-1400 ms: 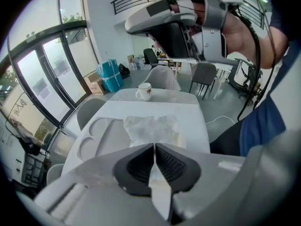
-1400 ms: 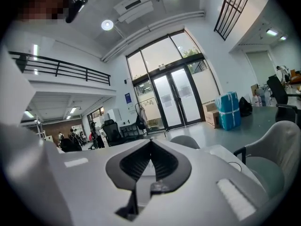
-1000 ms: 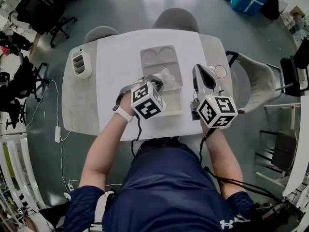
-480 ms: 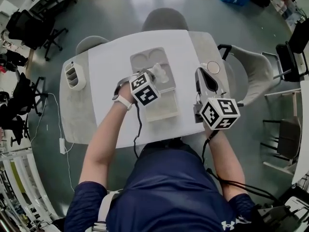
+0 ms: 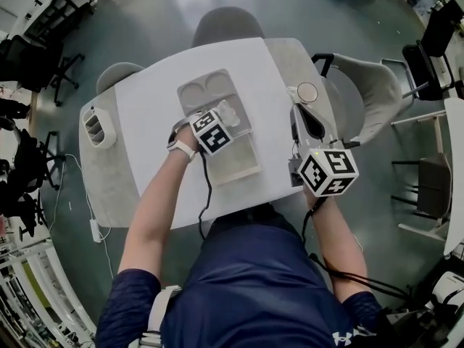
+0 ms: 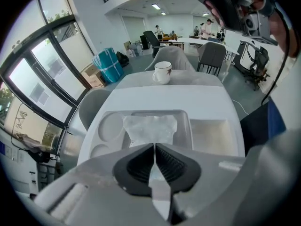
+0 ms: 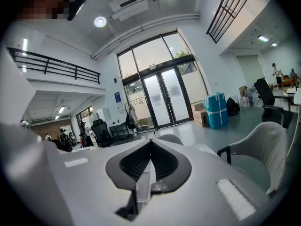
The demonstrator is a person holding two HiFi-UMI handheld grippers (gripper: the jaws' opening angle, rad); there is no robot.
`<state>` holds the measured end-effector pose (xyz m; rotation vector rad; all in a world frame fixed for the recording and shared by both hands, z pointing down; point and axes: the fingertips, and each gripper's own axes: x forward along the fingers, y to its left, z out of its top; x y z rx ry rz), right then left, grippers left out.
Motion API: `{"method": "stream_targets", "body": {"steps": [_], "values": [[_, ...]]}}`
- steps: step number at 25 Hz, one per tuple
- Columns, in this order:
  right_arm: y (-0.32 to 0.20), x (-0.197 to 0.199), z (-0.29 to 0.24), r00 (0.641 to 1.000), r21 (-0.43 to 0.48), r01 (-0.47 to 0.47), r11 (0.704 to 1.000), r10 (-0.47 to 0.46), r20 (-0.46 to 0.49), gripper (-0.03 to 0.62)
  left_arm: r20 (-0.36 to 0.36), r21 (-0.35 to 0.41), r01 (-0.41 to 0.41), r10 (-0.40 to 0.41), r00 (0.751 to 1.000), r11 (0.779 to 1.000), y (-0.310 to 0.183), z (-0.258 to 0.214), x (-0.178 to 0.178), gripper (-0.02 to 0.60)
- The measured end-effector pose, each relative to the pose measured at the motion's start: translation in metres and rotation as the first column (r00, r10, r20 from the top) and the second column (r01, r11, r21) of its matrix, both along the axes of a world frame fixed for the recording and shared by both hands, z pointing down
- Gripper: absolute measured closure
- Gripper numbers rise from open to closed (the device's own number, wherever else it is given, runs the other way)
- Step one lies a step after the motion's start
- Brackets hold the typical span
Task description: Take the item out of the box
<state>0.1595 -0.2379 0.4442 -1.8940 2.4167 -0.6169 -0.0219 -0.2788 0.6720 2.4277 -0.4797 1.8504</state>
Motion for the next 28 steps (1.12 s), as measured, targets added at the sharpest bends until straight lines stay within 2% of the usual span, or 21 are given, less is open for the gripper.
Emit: {"method": "stream_targets", "body": {"steps": [6, 8, 10, 13, 16, 19, 24, 26, 28], "values": [[0.001, 0.006, 0.002, 1.0, -0.01, -0.017, 1.0, 0.017, -0.001, 0.592, -0.011, -0.01, 0.021, -0.021, 1.0, 1.0, -0.004, 0.011, 0.007, 0.562], [-0.001, 0.006, 0.003, 1.0, -0.016, -0.015, 1.0, 0.015, -0.007, 0.592, -0.022, -0.006, 0.04, -0.04, 0.999, 0.999, -0.005, 0.009, 0.008, 0.541], [-0.004, 0.003, 0.002, 1.0, -0.018, -0.004, 1.0, 0.004, -0.011, 0.592, -0.03, -0.003, 0.064, -0.064, 0.998, 0.998, -0.007, 0.006, 0.005, 0.491], [-0.009, -0.005, 0.001, 1.0, -0.014, 0.019, 1.0, -0.019, -0.009, 0.592, -0.046, 0.011, 0.104, -0.103, 0.994, 0.995, -0.009, -0.001, -0.003, 0.474], [-0.016, -0.015, -0.002, 0.999, -0.008, 0.047, 0.999, -0.047, -0.009, 0.592, -0.081, 0.007, 0.144, -0.143, 0.986, 0.99, -0.007, -0.015, -0.013, 0.474], [-0.025, -0.024, -0.006, 0.997, -0.001, 0.079, 0.997, -0.079, -0.017, 0.592, -0.151, -0.024, 0.184, -0.185, 0.971, 0.983, 0.001, -0.039, -0.019, 0.474], [-0.04, -0.042, -0.015, 0.993, 0.023, 0.12, 0.993, -0.119, -0.02, 0.592, -0.297, 0.031, 0.279, -0.258, 0.919, 0.96, 0.0, -0.097, -0.034, 0.474], [-0.043, -0.05, -0.019, 0.991, 0.036, 0.136, 0.99, -0.136, -0.015, 0.592, -0.386, 0.046, 0.35, -0.307, 0.87, 0.936, 0.0, -0.123, -0.042, 0.474], [-0.047, -0.058, -0.025, 0.988, 0.053, 0.154, 0.987, -0.154, -0.013, 0.592, -0.493, 0.053, 0.421, -0.343, 0.8, 0.905, -0.001, -0.154, -0.046, 0.476]]}}
